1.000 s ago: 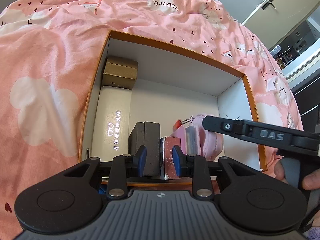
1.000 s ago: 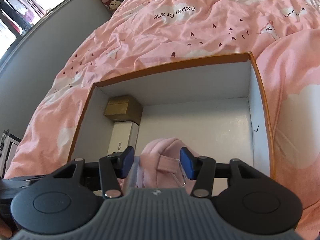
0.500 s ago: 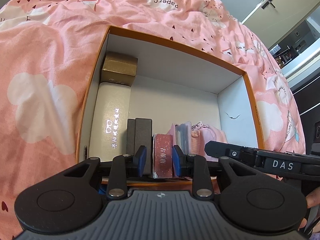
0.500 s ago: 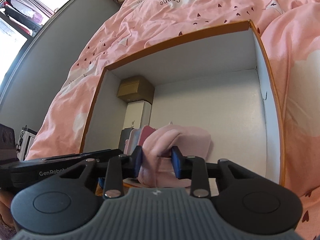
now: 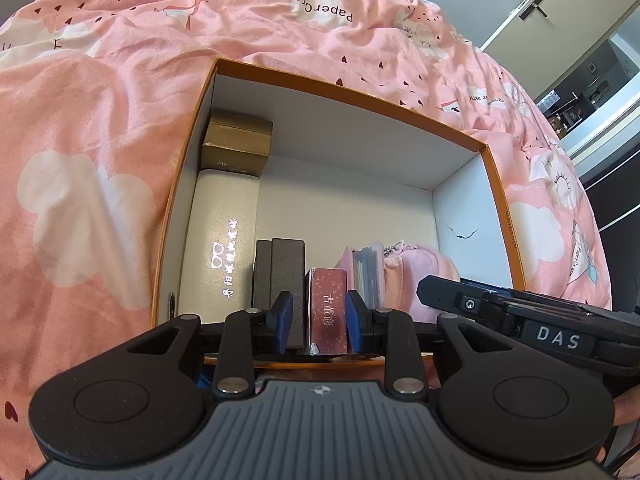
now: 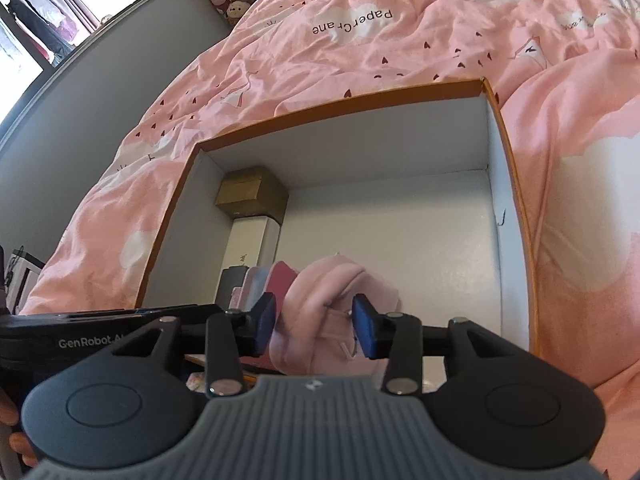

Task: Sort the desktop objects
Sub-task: 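Lower the card wallet and pink pouch into the shoebox with the left and right grippers, then open both grippers and withdraw them toward the plush toys beside the shoebox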

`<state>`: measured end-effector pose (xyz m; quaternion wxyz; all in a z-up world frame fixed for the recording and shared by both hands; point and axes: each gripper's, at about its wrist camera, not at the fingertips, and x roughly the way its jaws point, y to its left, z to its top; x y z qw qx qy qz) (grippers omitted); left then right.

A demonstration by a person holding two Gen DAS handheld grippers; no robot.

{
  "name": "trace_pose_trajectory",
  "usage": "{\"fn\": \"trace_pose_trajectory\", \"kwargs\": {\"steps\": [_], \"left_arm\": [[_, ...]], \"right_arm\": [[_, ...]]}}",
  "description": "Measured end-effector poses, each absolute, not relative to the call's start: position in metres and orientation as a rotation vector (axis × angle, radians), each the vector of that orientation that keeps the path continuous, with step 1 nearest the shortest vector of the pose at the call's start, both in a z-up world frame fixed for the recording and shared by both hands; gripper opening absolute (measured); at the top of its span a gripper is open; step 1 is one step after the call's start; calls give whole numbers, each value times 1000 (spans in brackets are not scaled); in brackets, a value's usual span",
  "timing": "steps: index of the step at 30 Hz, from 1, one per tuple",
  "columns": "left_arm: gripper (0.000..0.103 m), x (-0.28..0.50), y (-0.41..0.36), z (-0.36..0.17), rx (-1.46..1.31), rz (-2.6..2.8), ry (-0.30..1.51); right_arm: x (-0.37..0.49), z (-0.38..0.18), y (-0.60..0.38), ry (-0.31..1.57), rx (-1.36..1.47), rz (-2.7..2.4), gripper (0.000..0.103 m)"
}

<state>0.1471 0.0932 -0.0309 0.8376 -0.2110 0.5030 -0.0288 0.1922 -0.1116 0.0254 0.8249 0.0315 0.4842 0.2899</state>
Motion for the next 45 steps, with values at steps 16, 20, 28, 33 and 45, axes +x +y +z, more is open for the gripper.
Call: {"fn": "trace_pose_trajectory", "kwargs": {"steps": [16,20,28,33,45], "left_arm": [[32,133,83,-14,-396,-23,1018],[32,123,80,-6,-378,-11,983],[32,92,68,22,-294,-8,839],[37,70,59,29,-231,-15,780],[39,31,49,7,-157,-47,869]], "right_arm": [[160,44,-111,855,-45,576,56],[152,50,-117,811,-54,565,56],[122,67,-135,661,-7,649,66],[97,70,-138,593,-17,624,73],[57,48,-142,681,-99,671,69]]}}
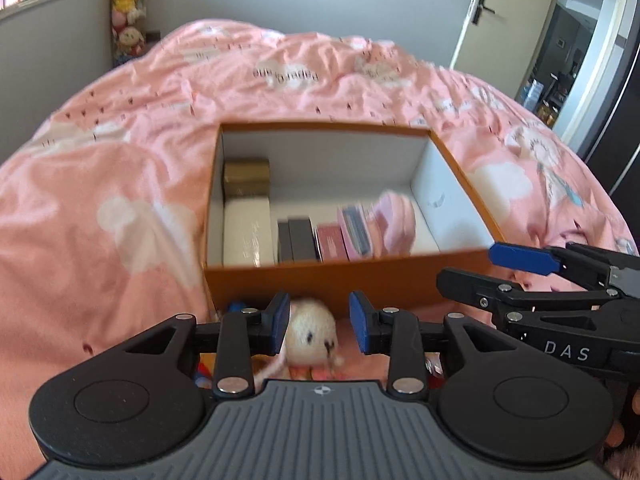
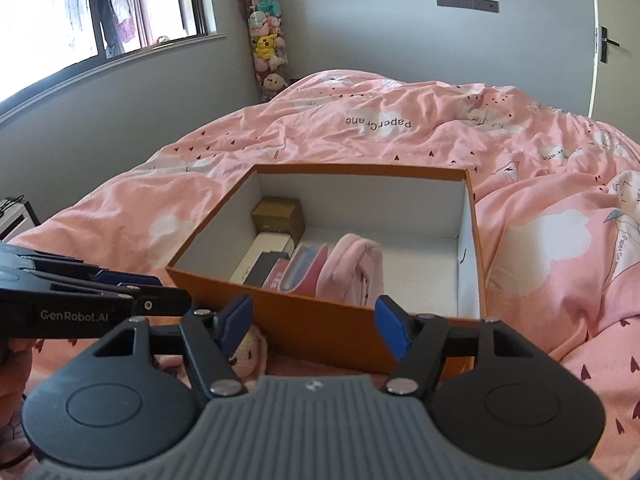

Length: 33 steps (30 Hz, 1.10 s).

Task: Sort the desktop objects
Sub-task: 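Open both grippers and withdraw them toward the plush toys beside the shoebox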

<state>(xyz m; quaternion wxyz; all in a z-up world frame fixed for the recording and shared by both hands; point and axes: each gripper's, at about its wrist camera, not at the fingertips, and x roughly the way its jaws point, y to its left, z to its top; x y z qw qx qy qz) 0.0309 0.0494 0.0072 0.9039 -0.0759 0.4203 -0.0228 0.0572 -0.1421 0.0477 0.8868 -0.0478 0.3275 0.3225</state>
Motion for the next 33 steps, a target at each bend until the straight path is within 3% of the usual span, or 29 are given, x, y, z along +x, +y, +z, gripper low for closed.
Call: {"fn": "trace_pose_trajectory", "kwargs": {"steps": [15,23,24,26,33], "left_arm": [[40,12,41,-33,-104,-65,1211],[40,12,65,-29,-145,-13,1157],[45,13,69,-27,-133,-8,1135],[52,16,75,-25,-88,-6,1098],[54,34,81,-32,160,-78,1098]], "right_arm": [[44,-5,-141,1037,-118,762,63],[51,-10,-108,1048,-129,869,60],[55,-11,-103,1049,-123,875,60],[63,-12,-93,1062,-116,880,60],[83,-30,-61,1162,-130,896,66]]}}
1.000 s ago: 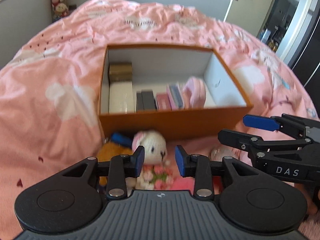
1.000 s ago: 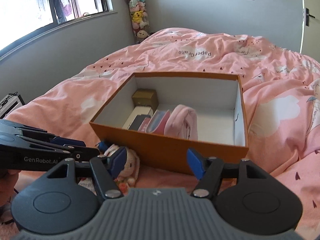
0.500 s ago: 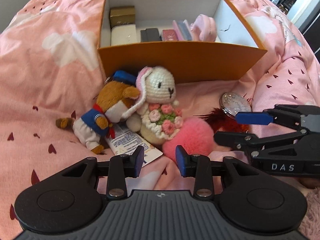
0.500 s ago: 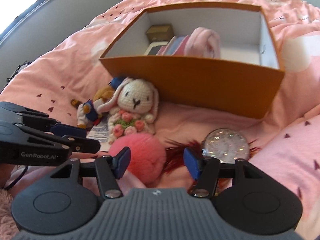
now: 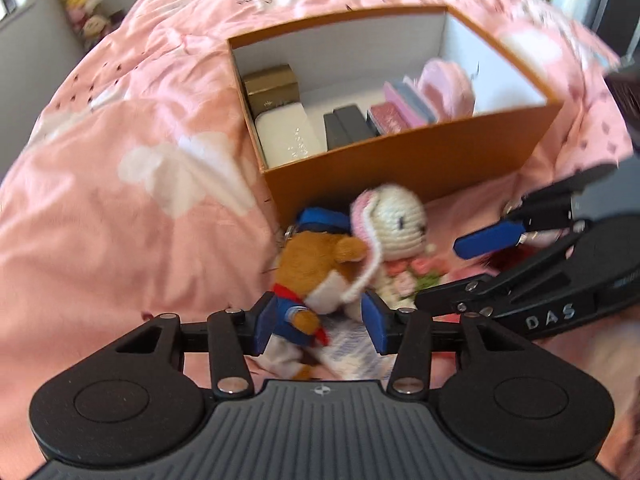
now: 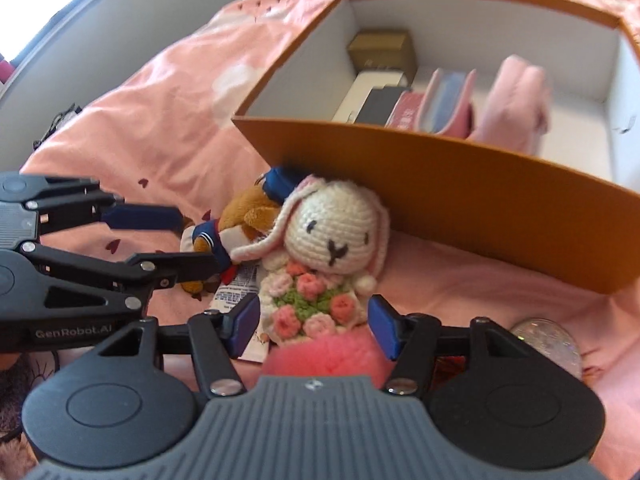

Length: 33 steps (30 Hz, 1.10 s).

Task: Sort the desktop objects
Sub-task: 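Open both grippers and withdraw them toward the plush toys beside the shoebox, then grasp the plush duck with the left gripper while the right grasps the crocheted bunny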

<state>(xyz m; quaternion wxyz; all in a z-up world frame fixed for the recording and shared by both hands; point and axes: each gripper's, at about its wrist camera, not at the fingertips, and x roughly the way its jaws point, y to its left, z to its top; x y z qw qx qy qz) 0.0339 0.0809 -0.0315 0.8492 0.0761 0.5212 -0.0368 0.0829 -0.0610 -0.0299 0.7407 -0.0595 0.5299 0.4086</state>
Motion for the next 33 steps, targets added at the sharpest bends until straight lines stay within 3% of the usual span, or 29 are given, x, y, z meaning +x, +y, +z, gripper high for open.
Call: {"fn": "trace_pose_trajectory", "kwargs": {"steps": [10,17,26,33], "left_arm": [[55,51,85,-68,329,-163,1205],[55,61,93,-87,286,-136,1215],[48,53,96,-83,230,-113,1191],[44,38,107,-56,88,-88,1149]], "right_arm": [[92,-59,-39,1239,-162,900,73],[108,-75,-38,1284,-85,900,78],[96,-61,-50,1228,-76,942,58],[81,-33,-68,1147,-71,965,55]]}}
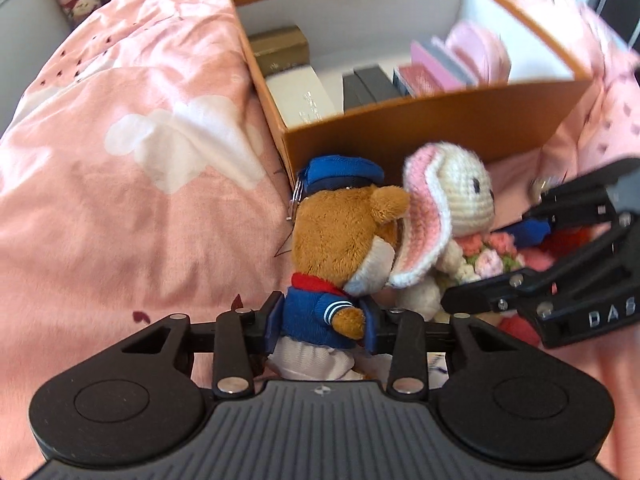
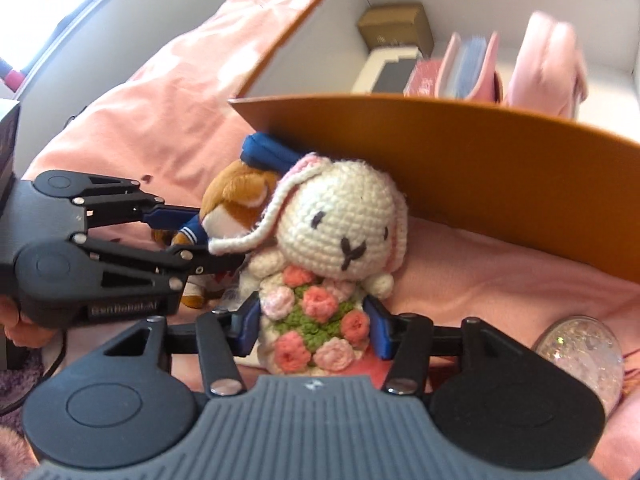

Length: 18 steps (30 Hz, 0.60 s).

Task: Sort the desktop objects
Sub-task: 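Grasp the plush duck with the left gripper while the right grasps the crocheted bunny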

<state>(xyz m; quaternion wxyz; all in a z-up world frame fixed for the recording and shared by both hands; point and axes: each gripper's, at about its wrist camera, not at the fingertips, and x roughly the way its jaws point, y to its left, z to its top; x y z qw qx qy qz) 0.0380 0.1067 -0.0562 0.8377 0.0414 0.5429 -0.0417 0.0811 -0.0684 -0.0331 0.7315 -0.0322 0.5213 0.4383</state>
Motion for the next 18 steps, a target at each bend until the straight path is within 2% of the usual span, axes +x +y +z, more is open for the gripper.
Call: {"fn": "trace_pose_trajectory", "kwargs": {"steps": [10,18], "left_arm": [[40,21,112,-1,-78,-151,1020],[39,35,101,47,-147,-184,849]], "right_arm": [[76,25,-103,997,-7,996,55],[97,81,-119,852,29,1015,55]]}}
